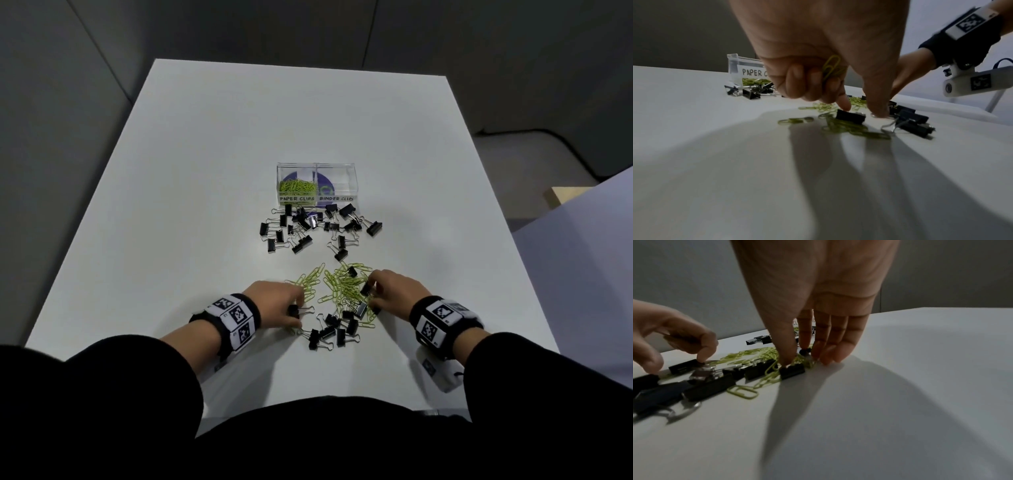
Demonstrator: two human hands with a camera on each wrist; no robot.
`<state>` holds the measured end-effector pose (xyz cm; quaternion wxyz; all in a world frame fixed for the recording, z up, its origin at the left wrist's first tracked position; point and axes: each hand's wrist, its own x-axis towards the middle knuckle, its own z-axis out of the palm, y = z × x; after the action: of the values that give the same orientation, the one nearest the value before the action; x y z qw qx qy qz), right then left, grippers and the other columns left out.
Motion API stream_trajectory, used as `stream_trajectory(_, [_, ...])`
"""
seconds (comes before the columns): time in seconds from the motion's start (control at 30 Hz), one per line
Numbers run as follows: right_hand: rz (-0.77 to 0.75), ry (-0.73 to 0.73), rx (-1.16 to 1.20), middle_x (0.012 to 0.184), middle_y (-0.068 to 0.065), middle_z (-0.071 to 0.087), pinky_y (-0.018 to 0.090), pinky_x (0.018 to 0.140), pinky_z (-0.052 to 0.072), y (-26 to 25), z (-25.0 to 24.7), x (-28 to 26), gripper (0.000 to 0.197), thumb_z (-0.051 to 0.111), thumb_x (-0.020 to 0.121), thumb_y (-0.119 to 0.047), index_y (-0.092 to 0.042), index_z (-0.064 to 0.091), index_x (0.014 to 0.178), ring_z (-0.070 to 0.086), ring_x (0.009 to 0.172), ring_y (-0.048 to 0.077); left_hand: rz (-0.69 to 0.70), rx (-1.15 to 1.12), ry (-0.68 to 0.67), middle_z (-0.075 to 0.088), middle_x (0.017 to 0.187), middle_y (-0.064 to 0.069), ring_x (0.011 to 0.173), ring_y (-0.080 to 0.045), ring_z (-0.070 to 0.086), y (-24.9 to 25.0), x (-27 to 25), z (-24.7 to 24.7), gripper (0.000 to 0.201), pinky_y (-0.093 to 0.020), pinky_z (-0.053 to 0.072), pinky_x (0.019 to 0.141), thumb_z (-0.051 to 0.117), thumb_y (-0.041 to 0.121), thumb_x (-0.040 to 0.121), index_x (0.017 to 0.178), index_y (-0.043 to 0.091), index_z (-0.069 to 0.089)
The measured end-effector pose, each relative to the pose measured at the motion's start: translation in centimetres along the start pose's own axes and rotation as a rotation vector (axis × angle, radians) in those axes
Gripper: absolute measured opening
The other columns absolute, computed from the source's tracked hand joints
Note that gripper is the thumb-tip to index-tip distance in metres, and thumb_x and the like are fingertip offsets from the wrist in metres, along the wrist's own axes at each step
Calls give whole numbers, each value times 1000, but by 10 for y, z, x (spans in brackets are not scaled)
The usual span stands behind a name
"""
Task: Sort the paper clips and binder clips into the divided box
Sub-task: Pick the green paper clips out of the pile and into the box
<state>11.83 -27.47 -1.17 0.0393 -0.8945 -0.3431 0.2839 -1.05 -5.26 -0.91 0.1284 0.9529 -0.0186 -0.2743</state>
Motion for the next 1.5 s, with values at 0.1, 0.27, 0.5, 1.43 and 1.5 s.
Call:
stream_trajectory(0.1, [29, 8, 59, 112, 5, 60, 34, 83, 48, -2, 2, 2, 41, 59, 88, -29, -19, 44, 124, 58, 98, 23, -24, -24, 3, 61, 114, 3, 105, -19, 56, -1, 2, 5, 38, -30, 44, 82, 61, 44, 83, 112, 22, 52])
stream_trajectory(0.27, [43, 7, 148, 104, 3, 55, 28, 74, 41, -2, 2, 5, 36, 65, 84, -28, -16, 47, 113, 50, 87, 18, 11, 14, 46, 56, 114, 1, 99, -20, 57, 1, 1, 8, 29, -28, 42, 76, 54, 37, 86, 109, 20, 52])
stream_trajectory(0.5, [2, 16, 183, 92, 7, 56, 34, 73, 46, -4, 2, 5, 30, 65, 83, -19, -16, 46, 105, 55, 81, 24, -9, 9, 136, 47, 113, -5, 76, -16, 43, 8, 2, 0, 28, -25, 34, 64, 46, 35, 92, 109, 13, 51])
stream_trajectory(1.43, [-49, 56, 261, 116, 12, 64, 30, 89, 43, -5, -29, 27, 27, 40, 98, -18, -9, 57, 117, 59, 105, 25, -99, -41, 101, 65, 108, -1, 91, -16, 59, -12, 35, -35, 34, -27, 48, 75, 44, 46, 93, 112, 19, 54])
stream_trajectory(1.5, [-34, 106, 282, 124, 12, 60, 30, 94, 42, -6, -35, 38, 29, 39, 98, -14, -8, 55, 122, 57, 111, 24, -142, -75, 139, 65, 107, -1, 87, -14, 57, -22, 42, -42, 34, -26, 50, 78, 45, 44, 93, 112, 18, 54])
